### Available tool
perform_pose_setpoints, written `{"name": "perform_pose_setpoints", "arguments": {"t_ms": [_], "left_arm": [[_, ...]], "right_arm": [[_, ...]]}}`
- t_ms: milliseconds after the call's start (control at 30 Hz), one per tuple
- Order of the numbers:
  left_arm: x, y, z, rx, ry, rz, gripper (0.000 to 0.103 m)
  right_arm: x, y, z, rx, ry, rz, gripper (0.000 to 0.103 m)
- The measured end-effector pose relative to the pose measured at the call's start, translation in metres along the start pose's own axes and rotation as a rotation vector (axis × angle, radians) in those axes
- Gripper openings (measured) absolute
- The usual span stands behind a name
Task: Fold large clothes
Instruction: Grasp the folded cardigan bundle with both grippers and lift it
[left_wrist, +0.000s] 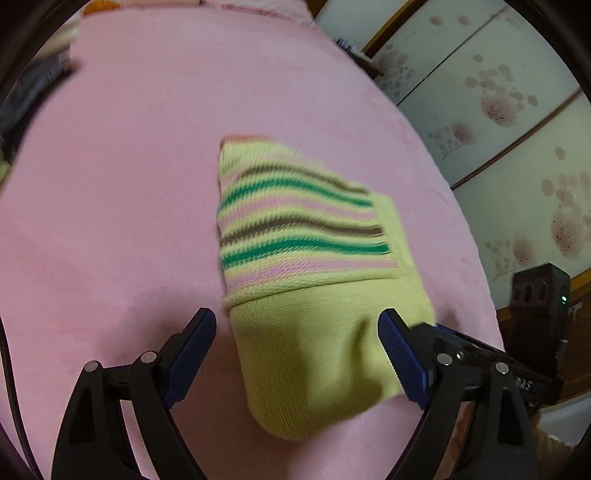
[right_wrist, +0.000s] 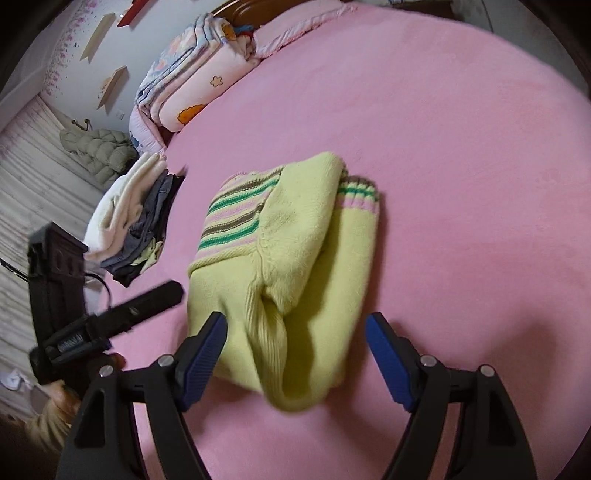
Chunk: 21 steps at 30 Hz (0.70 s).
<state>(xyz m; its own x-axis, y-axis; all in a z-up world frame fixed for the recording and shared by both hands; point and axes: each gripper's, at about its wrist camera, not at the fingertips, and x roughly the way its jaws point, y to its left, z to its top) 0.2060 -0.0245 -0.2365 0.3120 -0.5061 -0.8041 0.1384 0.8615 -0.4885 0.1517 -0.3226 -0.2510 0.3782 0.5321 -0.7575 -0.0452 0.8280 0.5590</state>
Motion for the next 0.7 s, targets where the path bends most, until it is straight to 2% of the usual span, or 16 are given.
{"name": "perform_pose_setpoints", "arguments": {"t_ms": [133, 300, 433, 500, 567, 700], "left_arm": [[0.027, 0.015, 0.001, -0.038, 0.074, -0.059, 0.088], [0.042, 0.025, 0.002, -0.057, 0.081, -0.099, 0.089], [0.044, 0.023, 0.004, -0.059, 0.069, -0.108, 0.089], [0.041, 0.022, 0.006, -0.074, 0.055, -0.115, 0.079], [0.033, 0.014, 0.007, -0.061, 0.043, -0.091, 0.071], [0.0, -0.004, 0.002, -0.056, 0.019, -0.067, 0.067]], "right_arm": [[0.025, -0.014, 0.007, 0.053, 0.052, 0.055, 0.078], [0.042, -0.017, 0.016, 0.06, 0.083, 0.135, 0.077], [0.045, -0.02, 0.021, 0.088, 0.092, 0.21, 0.059], [0.042, -0.02, 0.021, 0.096, 0.087, 0.219, 0.053], [0.037, -0.015, 0.019, 0.091, 0.076, 0.209, 0.048], [0.02, 0.003, 0.019, 0.085, 0.062, 0.188, 0.044]]}}
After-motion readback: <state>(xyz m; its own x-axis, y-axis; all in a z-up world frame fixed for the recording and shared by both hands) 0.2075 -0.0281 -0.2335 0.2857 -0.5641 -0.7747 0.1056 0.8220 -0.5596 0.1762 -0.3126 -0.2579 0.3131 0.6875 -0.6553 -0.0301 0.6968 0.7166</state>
